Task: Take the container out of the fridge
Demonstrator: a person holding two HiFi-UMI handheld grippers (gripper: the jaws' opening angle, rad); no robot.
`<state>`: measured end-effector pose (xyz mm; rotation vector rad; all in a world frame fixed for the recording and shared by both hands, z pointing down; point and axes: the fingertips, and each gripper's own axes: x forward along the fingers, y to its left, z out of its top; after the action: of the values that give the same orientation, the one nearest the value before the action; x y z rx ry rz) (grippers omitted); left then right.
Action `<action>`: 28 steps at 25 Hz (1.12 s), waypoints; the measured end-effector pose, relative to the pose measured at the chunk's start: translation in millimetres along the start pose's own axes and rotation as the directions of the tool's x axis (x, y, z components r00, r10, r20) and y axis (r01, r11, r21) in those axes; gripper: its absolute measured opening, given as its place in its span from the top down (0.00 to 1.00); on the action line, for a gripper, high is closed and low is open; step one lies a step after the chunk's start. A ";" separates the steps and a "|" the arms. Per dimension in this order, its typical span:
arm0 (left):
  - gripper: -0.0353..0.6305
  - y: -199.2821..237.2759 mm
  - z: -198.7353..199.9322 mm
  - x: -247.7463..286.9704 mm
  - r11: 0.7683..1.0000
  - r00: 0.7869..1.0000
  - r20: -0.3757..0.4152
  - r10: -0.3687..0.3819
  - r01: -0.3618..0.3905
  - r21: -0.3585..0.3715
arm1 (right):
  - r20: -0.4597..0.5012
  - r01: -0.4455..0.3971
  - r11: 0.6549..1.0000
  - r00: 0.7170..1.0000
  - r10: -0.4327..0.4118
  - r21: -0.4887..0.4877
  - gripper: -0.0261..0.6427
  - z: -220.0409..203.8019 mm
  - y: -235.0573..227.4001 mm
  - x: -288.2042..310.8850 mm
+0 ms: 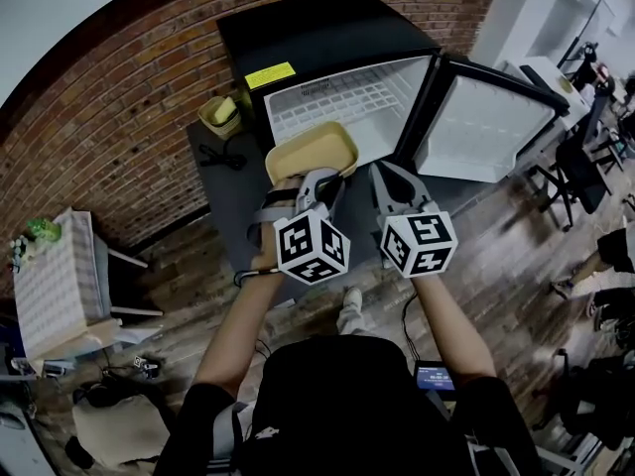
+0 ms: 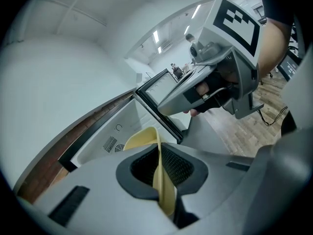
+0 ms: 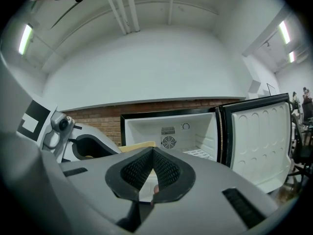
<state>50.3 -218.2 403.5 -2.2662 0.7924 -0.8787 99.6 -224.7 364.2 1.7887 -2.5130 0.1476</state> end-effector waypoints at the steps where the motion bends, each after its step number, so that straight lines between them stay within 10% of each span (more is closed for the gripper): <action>1: 0.90 -1.2 0.1 -4.7 1.000 1.000 0.003 0.000 0.000 0.001 | 0.003 0.005 1.000 1.000 -0.005 0.002 0.91 0.5 2.5 -4.2; 28: 0.90 -29.6 -25.5 -110.8 1.000 0.999 0.045 -0.001 0.002 -0.029 | -0.009 0.084 0.996 0.996 -0.084 -0.016 0.91 -13.2 86.4 -79.0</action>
<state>-26.2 -129.4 396.6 -2.3036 0.7883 -0.8184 43.8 -121.0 365.5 1.8786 -2.4205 0.1327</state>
